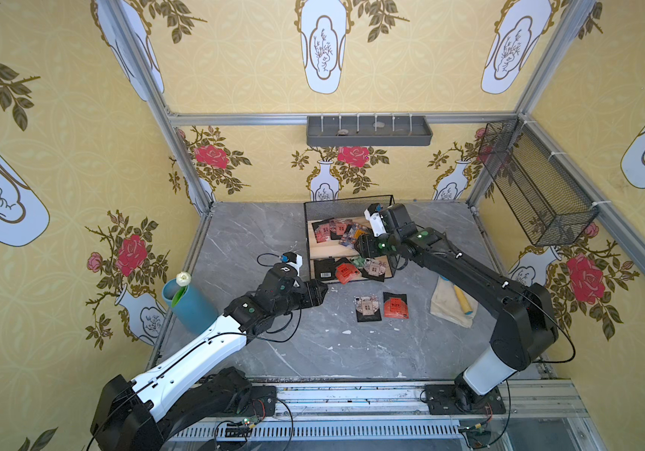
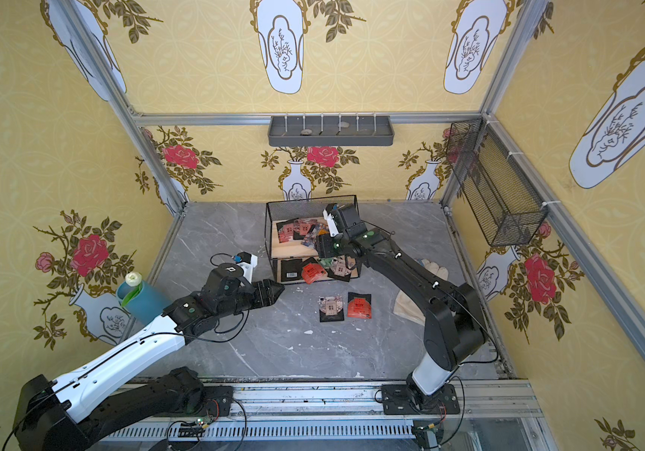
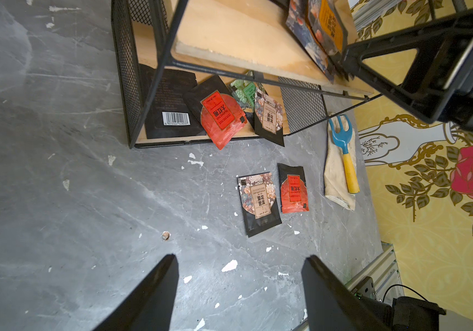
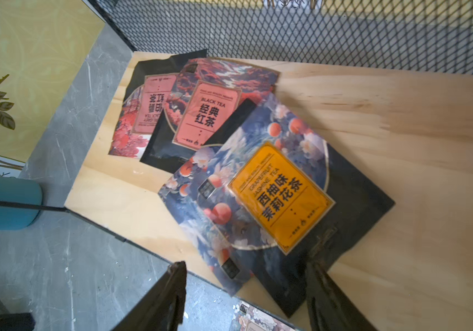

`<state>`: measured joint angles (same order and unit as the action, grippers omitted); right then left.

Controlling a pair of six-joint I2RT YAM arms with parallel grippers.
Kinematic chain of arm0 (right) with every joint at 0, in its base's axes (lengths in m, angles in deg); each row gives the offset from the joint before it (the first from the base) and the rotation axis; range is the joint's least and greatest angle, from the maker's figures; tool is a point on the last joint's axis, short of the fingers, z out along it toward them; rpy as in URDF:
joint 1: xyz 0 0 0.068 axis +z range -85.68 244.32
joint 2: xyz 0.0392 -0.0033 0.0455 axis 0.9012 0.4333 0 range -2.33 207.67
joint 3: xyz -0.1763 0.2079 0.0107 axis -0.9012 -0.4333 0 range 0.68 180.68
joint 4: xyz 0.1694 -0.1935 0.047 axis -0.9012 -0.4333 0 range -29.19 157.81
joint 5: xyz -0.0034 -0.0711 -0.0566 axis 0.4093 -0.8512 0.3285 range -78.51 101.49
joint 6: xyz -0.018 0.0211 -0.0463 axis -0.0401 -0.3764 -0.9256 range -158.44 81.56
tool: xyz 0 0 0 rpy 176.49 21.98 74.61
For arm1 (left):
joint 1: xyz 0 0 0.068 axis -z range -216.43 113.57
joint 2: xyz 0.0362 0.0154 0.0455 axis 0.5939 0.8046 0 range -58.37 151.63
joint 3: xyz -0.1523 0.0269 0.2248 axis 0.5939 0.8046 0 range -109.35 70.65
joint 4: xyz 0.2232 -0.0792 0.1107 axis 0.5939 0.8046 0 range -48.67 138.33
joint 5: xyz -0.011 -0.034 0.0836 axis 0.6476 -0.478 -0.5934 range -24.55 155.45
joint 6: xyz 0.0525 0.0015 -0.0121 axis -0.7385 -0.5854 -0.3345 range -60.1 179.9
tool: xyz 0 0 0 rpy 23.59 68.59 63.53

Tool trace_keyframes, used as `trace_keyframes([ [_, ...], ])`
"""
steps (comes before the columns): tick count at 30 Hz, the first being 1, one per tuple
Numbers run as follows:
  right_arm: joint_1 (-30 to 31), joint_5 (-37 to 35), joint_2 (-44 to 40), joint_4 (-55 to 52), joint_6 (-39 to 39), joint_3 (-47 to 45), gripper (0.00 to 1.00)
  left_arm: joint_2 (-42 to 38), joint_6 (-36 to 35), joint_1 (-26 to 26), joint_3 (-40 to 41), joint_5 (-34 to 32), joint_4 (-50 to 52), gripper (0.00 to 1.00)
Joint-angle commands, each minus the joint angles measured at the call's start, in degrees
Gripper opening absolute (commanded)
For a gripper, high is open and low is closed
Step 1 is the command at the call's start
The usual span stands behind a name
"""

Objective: Remove the tea bags from the shelf
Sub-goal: Pick up the tea bag from the shelf.

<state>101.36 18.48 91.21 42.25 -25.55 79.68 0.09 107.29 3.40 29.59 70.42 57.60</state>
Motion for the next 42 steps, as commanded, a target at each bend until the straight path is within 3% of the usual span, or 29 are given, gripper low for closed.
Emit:
trace_keyframes([
  [1, 0.07, -1.5, -1.19, 0.61, -0.04, 0.16, 0.71, 0.5, -0.39, 0.07, 0.02, 0.73, -1.42, 0.77],
  [14, -1.54, -7.67, 3.61, 0.05, -2.6, 5.94, 0.85, -0.31, -0.38, 0.07, 0.59, 0.31, -1.17, 0.77],
  [25, -1.62, -7.17, 7.27, 0.54, -3.38, 7.45, 0.88, -0.89, -0.56, -0.02, 1.08, -0.27, -1.15, 0.77],
  [33, -1.64, -8.13, 8.07, 0.86, -3.77, 5.96, 0.86, -0.99, -0.55, -0.02, 1.12, -0.2, -1.0, 0.77],
  [42, -0.96, -7.49, 6.88, 0.95, -3.06, 1.79, 0.74, -1.16, -0.49, -0.02, 1.17, -0.39, -1.33, 0.77],
])
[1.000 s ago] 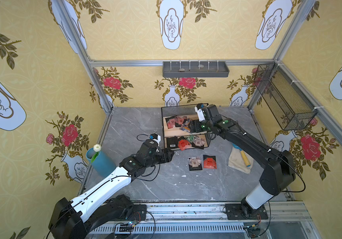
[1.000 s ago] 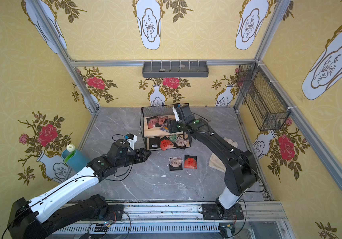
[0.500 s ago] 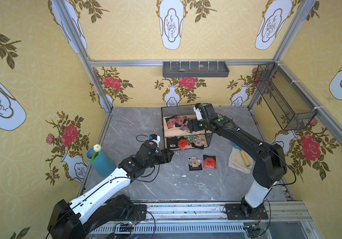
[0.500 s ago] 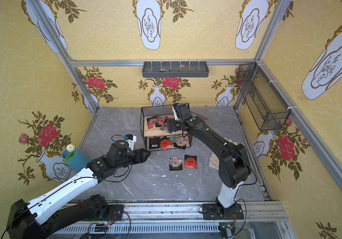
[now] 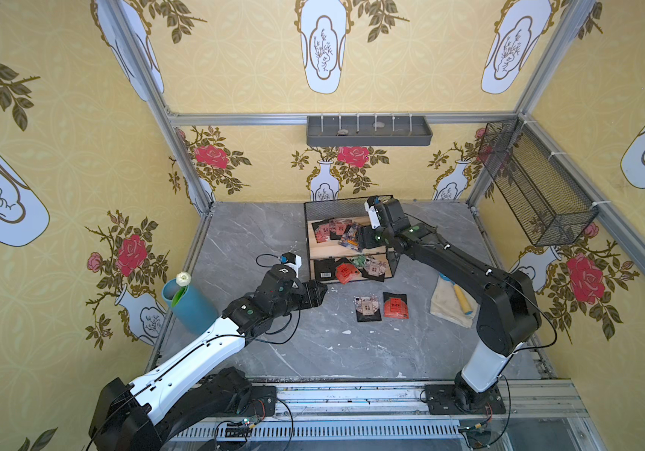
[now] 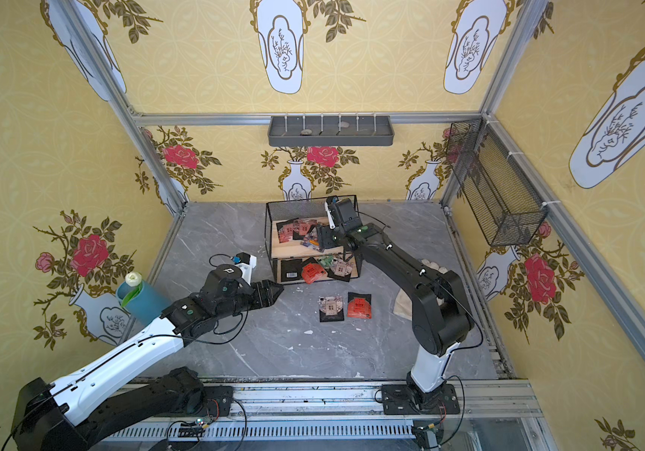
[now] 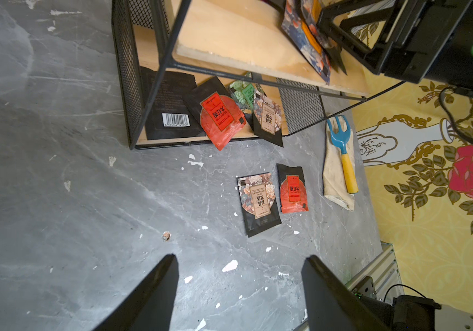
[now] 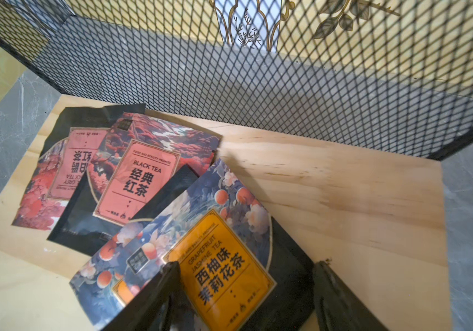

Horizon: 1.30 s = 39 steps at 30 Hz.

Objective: Remove the tea bags from the shelf
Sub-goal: Pick up the tea bag from the shelf.

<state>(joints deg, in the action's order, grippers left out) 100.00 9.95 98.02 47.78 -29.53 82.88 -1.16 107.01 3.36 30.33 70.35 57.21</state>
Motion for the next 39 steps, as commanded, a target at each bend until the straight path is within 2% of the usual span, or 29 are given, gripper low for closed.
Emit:
trace_keyframes([
  [1, 0.5, 0.85, -0.02, -4.5, 1.02, -1.8, 0.73, 0.09, -0.18, 0.02, 0.46, -0.33, -0.94, 0.77],
  [7, 1.14, -0.71, -0.85, -5.01, 1.19, -3.03, 0.64, 0.07, -0.18, 0.02, 0.47, -0.25, -1.03, 0.77],
  [18, 2.55, -1.27, -4.15, -5.81, 0.93, -3.04, 0.57, 0.79, -0.44, 0.02, -0.11, 0.01, -1.28, 0.77],
  [23, 2.55, -1.63, -5.35, -4.93, 1.2, -3.19, 0.67, 1.23, -0.53, 0.02, -0.41, 0.44, -1.55, 0.77],
  [28, 2.6, -2.05, -6.04, -4.58, 1.11, -2.74, 0.72, 1.17, -0.62, 0.02, -0.55, 0.82, -1.81, 0.77],
  [34, 2.55, -1.36, -8.33, -5.06, 2.24, -3.2, 0.74, 0.92, -0.62, 0.02, -0.52, 0.98, -1.77, 0.77],
  [39, 2.1, 1.71, -12.09, -6.08, 8.72, -5.41, 0.75, 1.63, -0.54, 0.02, -0.49, 1.59, -2.34, 0.77],
])
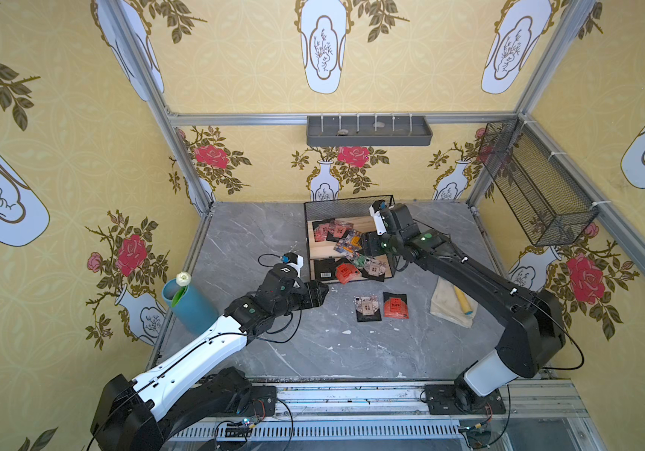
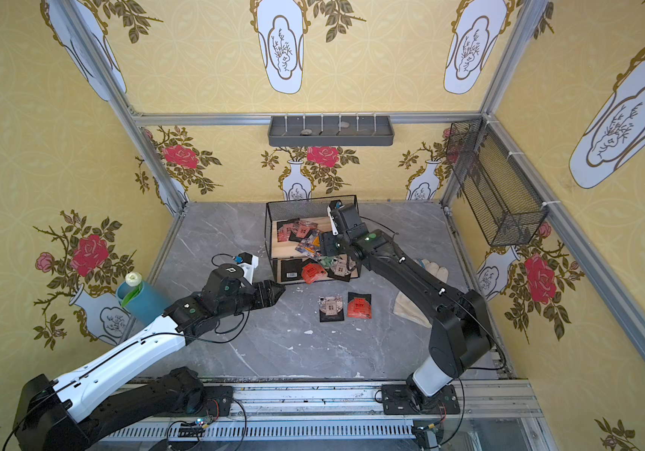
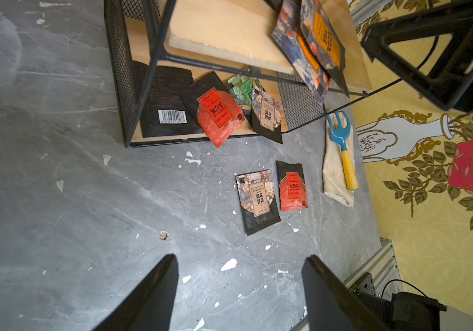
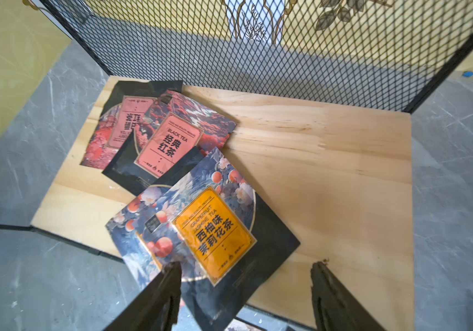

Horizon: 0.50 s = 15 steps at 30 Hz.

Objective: Remove the tea bags from the shelf
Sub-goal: Pick up the tea bag from the shelf.

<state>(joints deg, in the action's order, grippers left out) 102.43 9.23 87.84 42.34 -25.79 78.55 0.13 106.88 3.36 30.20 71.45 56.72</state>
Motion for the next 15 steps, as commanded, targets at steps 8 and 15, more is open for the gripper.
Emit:
trace_keyframes([
  [8, -1.83, 9.89, -9.95, -0.22, 20.53, -7.6, 0.75, 0.43, -0.4, 0.02, 0.21, 1.15, -2.95, 0.77],
  [15, -4.28, 16.88, -12.12, 5.33, 28.81, -13.95, 0.73, 0.46, -0.34, 0.02, 0.63, 1.47, -3.77, 0.77],
])
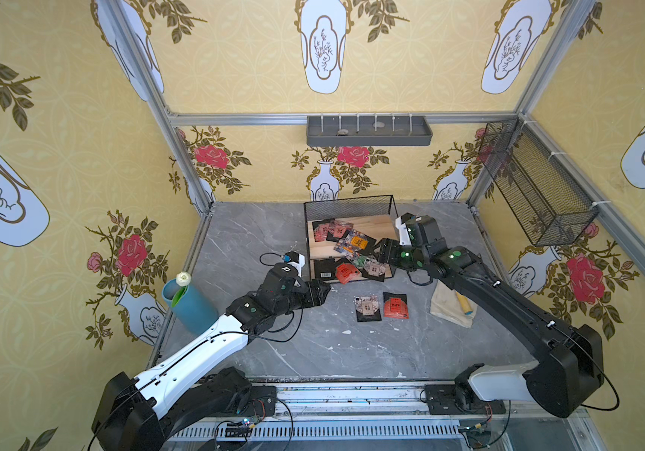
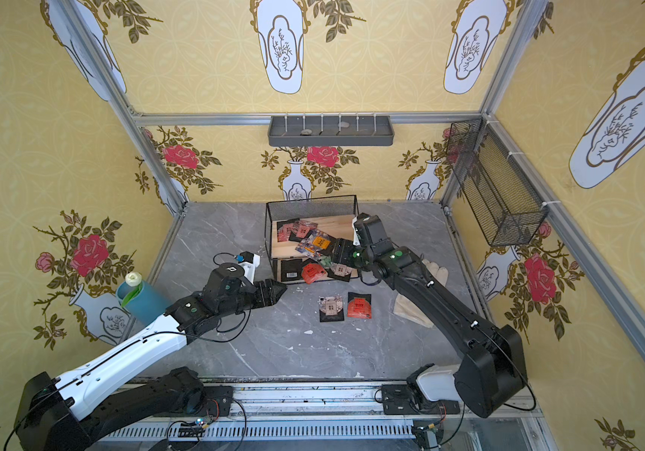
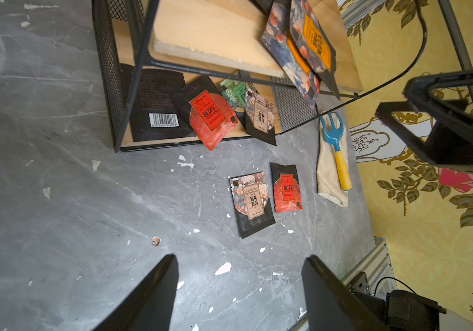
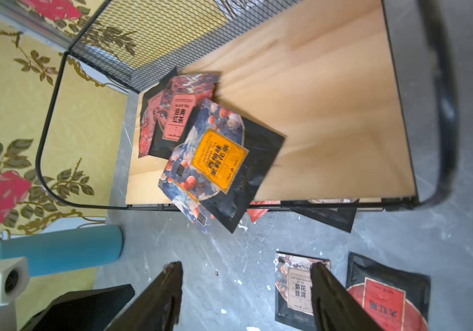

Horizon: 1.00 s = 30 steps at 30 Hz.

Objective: Remove the tea bags from the shelf
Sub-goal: Pick up the tea bag from the shelf.

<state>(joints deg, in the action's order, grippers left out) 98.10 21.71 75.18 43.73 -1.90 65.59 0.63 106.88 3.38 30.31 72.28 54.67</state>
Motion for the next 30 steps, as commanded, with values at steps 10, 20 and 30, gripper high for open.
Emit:
trace_keyframes([
  [10, -1.12, 7.6, 4.24, 13.39, 9.61, -3.54, 0.69, -1.15, -0.03, 0.0, 1.23, 0.1, -1.24, 0.77],
  [20, -3.18, 11.35, 8.13, 17.13, 12.15, -2.51, 0.55, -1.51, 0.13, 0.0, 1.71, -0.39, -0.97, 0.77],
  [30, -3.63, 14.08, 9.58, 17.59, 13.4, -2.58, 0.42, -1.74, 0.11, 0.0, 1.94, -0.83, -0.86, 0.77],
])
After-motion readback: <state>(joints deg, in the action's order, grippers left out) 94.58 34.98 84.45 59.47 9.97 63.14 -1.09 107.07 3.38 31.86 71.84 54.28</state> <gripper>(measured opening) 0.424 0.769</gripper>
